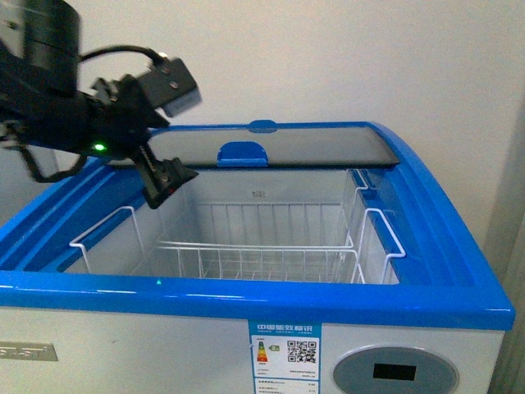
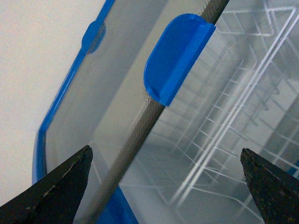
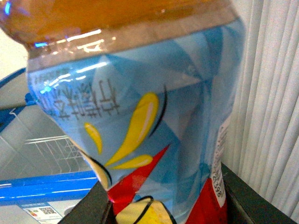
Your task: Put drink in fridge
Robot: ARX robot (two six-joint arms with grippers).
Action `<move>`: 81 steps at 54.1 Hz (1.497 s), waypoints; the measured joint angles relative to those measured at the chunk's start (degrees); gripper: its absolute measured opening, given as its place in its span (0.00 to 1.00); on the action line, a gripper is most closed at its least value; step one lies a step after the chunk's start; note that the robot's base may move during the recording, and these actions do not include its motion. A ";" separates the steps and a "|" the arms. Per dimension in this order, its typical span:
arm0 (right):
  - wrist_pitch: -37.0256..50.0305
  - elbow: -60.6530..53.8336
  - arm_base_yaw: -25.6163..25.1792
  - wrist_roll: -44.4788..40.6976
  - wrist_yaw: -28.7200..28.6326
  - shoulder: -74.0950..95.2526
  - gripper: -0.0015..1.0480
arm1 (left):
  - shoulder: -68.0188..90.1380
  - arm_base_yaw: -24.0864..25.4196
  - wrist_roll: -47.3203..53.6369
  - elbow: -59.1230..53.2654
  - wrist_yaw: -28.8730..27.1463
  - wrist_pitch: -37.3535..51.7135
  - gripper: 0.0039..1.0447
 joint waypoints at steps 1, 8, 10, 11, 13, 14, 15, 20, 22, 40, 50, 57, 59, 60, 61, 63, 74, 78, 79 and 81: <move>0.00 0.00 0.00 0.00 0.00 -0.02 0.39 | -3.85 0.61 -3.23 -4.39 0.33 0.90 0.93; 0.00 0.00 0.00 0.00 0.04 -0.02 0.39 | -23.98 4.81 -20.79 -24.70 4.17 5.14 0.93; 0.00 0.00 0.00 0.00 0.04 -0.02 0.39 | -30.67 5.35 -29.35 -32.46 -4.26 11.76 0.86; -0.02 0.00 0.00 0.00 0.02 0.00 0.39 | -32.04 5.60 -30.21 -34.12 -6.40 13.42 0.85; -3.02 1.14 -0.74 -0.87 -2.19 1.16 0.39 | -37.70 6.71 -37.53 -40.74 -12.66 19.08 0.78; -6.93 3.02 -1.53 -2.38 -4.68 2.10 0.39 | -40.83 7.26 -39.80 -44.11 -15.32 20.76 0.75; -11.37 5.05 -2.32 -3.91 -6.99 3.41 0.39 | -44.02 7.65 -43.12 -47.23 -17.55 21.29 0.71; -22.95 10.58 -4.81 -10.67 -14.10 8.04 0.39 | -57.46 8.59 -49.70 -59.32 -20.24 20.24 0.57; -22.91 11.30 -4.72 -12.96 -14.36 10.23 0.39 | -61.26 8.57 -51.30 -62.86 -20.04 20.33 0.52; -5.03 29.94 7.56 -35.23 -15.89 38.34 0.39 | -71.32 8.50 -55.10 -75.91 -20.00 22.27 0.10; -8.92 42.01 15.23 -47.47 -14.27 53.96 0.39 | -75.01 8.50 -55.54 -79.25 -20.02 22.53 0.02; -14.99 52.24 21.59 -55.71 -11.26 67.34 0.39 | -77.57 8.50 -55.54 -81.48 -20.02 22.40 0.02; -16.28 55.45 23.41 -57.09 -10.29 71.58 0.39 | -78.62 8.50 -55.54 -82.23 -20.02 22.12 0.02; -16.50 56.78 24.20 -57.61 -9.86 73.40 0.39 | -79.10 8.50 -55.54 -82.58 -20.02 22.01 0.02; -16.76 58.07 24.96 -58.01 -9.33 75.19 0.39 | -79.84 8.50 -55.56 -83.06 -20.02 21.81 0.02; -16.94 59.98 25.97 -58.23 -8.79 77.68 0.39 | -80.59 8.50 -55.54 -83.45 -20.02 21.53 0.02; -16.37 69.13 29.83 -60.00 -4.22 89.72 0.39 | -86.09 8.50 -55.56 -86.25 -20.02 18.60 0.02; -16.26 70.42 30.18 -61.18 -3.30 92.35 0.39 | -87.67 8.50 -55.56 -86.86 -20.02 17.59 0.02; -16.24 70.60 30.21 -61.42 -3.13 92.76 0.39 | -88.17 8.50 -55.54 -87.06 -20.02 17.25 0.02; -15.93 71.25 30.23 -62.18 -2.38 94.29 0.39 | -89.20 8.50 -55.56 -87.41 -20.02 16.59 0.02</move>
